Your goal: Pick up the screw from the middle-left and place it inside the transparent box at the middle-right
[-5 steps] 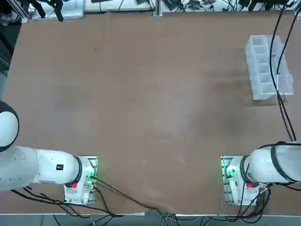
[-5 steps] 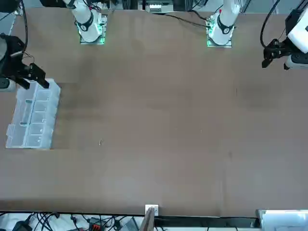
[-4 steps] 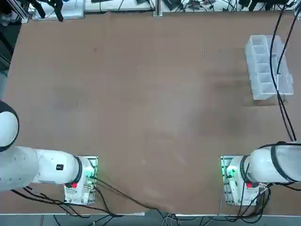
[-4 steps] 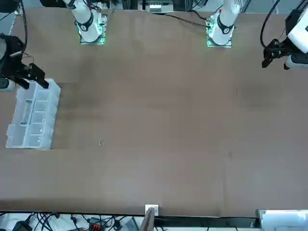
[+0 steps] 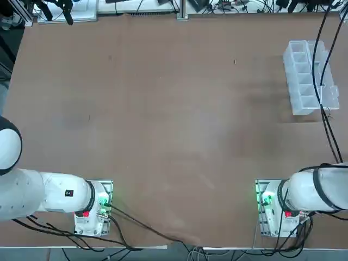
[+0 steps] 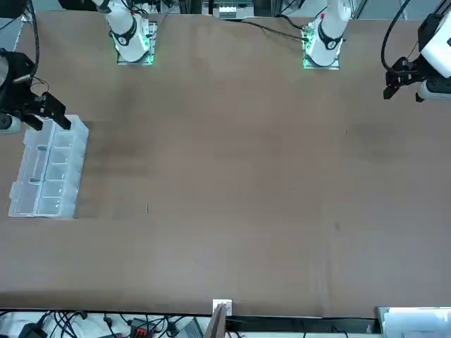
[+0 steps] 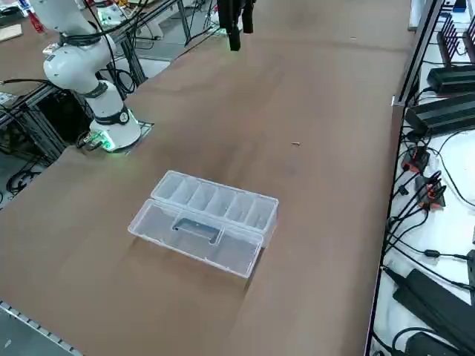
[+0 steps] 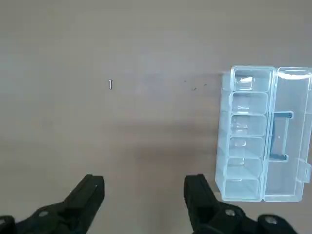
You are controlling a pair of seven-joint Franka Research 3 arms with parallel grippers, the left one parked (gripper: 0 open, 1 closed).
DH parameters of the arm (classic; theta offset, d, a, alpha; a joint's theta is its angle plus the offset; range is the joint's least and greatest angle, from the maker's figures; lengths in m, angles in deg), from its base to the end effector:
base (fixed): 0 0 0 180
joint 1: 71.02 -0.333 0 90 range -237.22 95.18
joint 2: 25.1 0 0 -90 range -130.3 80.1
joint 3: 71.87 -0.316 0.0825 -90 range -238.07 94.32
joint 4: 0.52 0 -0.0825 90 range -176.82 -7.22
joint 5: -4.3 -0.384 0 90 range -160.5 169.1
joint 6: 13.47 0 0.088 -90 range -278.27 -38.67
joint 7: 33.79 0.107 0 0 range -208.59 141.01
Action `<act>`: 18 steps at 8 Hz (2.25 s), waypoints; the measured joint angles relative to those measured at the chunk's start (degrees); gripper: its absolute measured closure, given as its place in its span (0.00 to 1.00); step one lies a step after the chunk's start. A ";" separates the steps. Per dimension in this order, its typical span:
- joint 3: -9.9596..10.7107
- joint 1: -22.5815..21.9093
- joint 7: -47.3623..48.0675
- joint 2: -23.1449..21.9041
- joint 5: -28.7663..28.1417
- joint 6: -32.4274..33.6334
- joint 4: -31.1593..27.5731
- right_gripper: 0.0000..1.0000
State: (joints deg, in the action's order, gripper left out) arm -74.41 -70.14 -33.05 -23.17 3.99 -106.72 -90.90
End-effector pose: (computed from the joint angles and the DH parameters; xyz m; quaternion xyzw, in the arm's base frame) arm 0.5696 0.0166 0.6075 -0.9999 -0.0079 -0.0081 0.0036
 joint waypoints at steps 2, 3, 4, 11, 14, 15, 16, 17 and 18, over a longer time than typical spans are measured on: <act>-0.04 -0.03 0.00 0.21 -0.14 -0.36 -0.03 0.00; -0.18 -0.07 0.00 1.06 -0.40 -1.68 -0.16 0.00; -0.44 -0.18 0.01 2.85 -0.60 -4.22 -0.37 0.00; -1.07 -6.25 3.61 21.49 3.09 -21.78 0.11 0.00; -1.12 -9.55 4.46 28.54 7.10 -24.59 1.61 0.00; -1.06 -9.56 4.49 30.77 7.17 -25.78 2.58 0.00; -0.92 -9.44 4.98 32.82 7.16 -27.80 3.66 0.00; -0.83 -9.31 6.43 34.78 7.11 -29.74 4.88 0.02; -0.81 -9.32 8.26 36.60 7.08 -31.23 6.03 0.03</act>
State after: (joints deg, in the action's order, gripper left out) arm -75.22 -79.46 -24.79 13.43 11.06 -137.95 -84.87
